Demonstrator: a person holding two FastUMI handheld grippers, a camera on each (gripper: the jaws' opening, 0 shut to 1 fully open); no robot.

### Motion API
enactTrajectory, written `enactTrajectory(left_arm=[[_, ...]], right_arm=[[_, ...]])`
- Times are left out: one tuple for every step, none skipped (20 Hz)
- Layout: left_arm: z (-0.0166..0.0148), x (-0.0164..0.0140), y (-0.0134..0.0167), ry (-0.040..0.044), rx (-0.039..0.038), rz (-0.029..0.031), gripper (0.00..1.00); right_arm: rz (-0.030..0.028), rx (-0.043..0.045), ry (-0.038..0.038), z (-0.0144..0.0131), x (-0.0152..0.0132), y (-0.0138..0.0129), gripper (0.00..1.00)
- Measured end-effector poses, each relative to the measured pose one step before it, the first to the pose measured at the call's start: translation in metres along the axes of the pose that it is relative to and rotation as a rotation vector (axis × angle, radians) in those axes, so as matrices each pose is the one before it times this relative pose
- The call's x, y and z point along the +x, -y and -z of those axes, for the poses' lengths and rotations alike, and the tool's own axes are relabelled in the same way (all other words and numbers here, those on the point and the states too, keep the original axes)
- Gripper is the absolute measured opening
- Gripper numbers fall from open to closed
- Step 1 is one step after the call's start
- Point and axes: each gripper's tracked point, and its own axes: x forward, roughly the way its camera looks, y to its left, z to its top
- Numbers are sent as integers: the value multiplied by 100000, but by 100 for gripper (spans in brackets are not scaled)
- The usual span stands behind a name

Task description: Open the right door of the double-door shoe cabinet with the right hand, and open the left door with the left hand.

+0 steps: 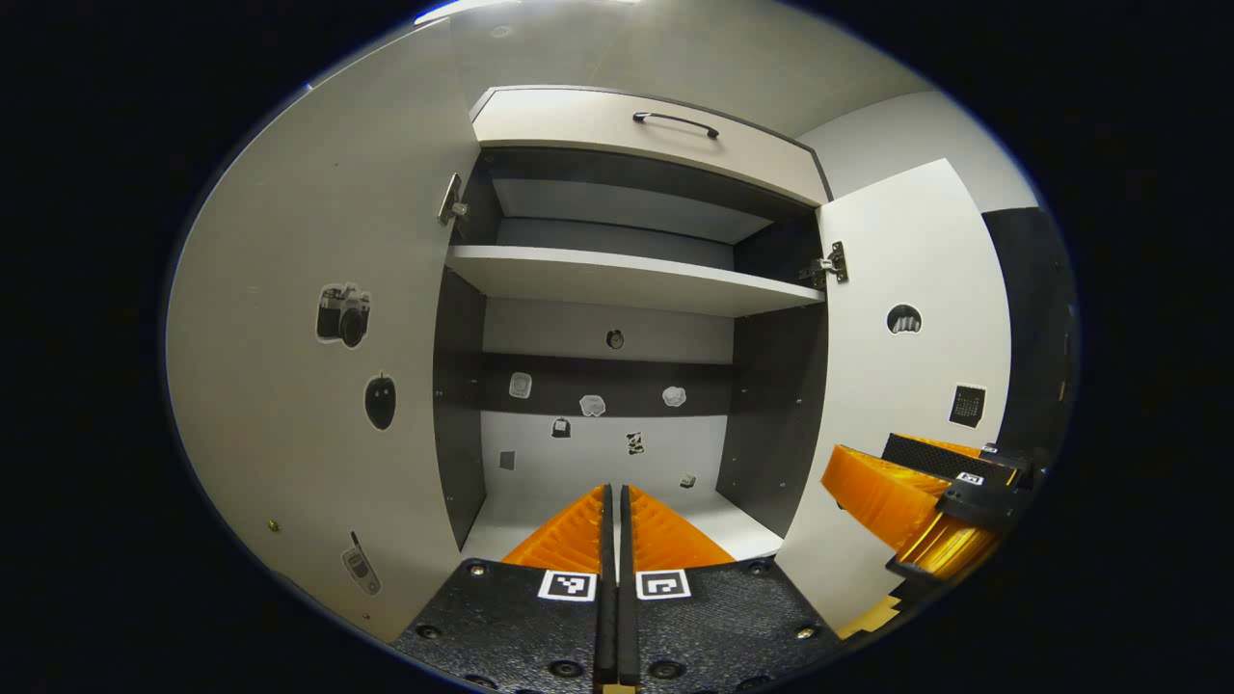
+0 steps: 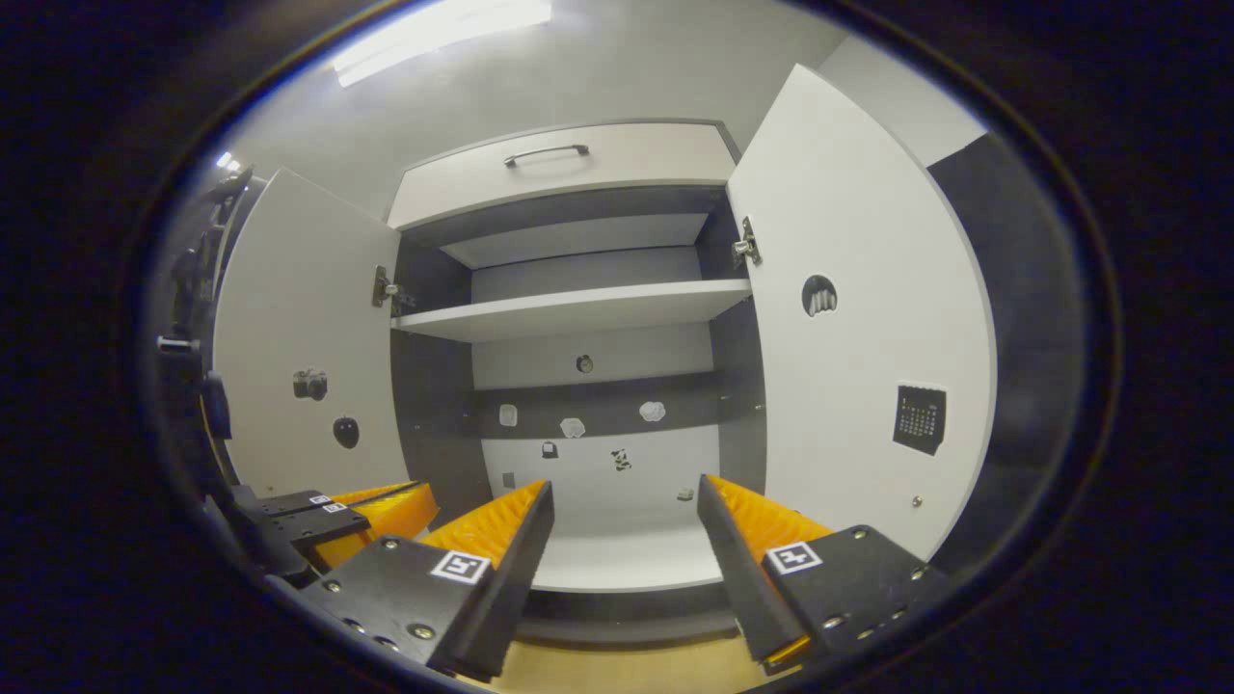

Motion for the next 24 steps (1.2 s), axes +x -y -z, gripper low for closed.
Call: enactTrajectory(left_arm=[[-90,-14,-34,153,-437,169,1],[-61,-41,-46,325,-76,51,1],[-95,28,-49,249,-21,-115,1],[-20,10,5,305,144,23,1],[-114,-49,-68,269,219,-62,2],[-76,-7,-49,324,-164,-73,3],[-93,-28,42,147,-559,278,4],[25,-4,39,11,-646,177,4],[-61,30,58,-46,-630,679,4],[86,-79,156,57,-303,532,6],[-25,72,139,-10,76,821,11],[-57,-34,233,112,604,697,22],[91,38,148,-144,901,646,33],[9,14,111,-2,568,144,44],[-53,0,37,159,210,-233,55],[5,-73,150,28,76,252,70],[-68,-54,57,405,447,-58,86],[-180,21,-44,986,376,-30,82],[-213,-93,41,763,152,-54,89],[-60,3,61,478,178,70,88],[-19,-102,20,233,214,55,89],[-68,-78,14,148,640,3,89],[-26,-28,-67,184,580,-294,89],[4,21,-61,169,492,-305,88]], right_arm=[[17,-77,-317,128,13,-29,94],[145,-160,79,39,150,-37,96],[350,-83,212,-29,33,46,96],[63,-59,55,28,43,-14,96],[-239,-23,-168,66,-53,-57,96],[-202,-44,-230,59,45,-103,96],[65,-54,-206,58,3,12,96],[92,-163,-51,38,-13,-24,96],[179,-271,-120,1,-74,22,96],[56,-332,-126,96,-52,-6,96],[211,-337,-219,62,-25,14,96],[114,-239,-64,84,-24,36,96],[34,-194,68,-7,-62,-4,96],[-169,-172,-63,36,-33,-131,96],[-361,-125,-83,32,-37,-57,96],[-53,-214,104,80,-41,-74,96],[917,-494,496,21,69,156,96],[481,-448,196,-101,-159,77,96],[244,-167,260,-8,-30,21,97],[-40,-90,232,-56,-120,-91,97],[-7,-127,214,-61,-62,-20,97],[228,-123,56,65,-70,19,97],[362,-201,-181,37,-49,79,97],[367,-229,-111,58,-26,40,91]])
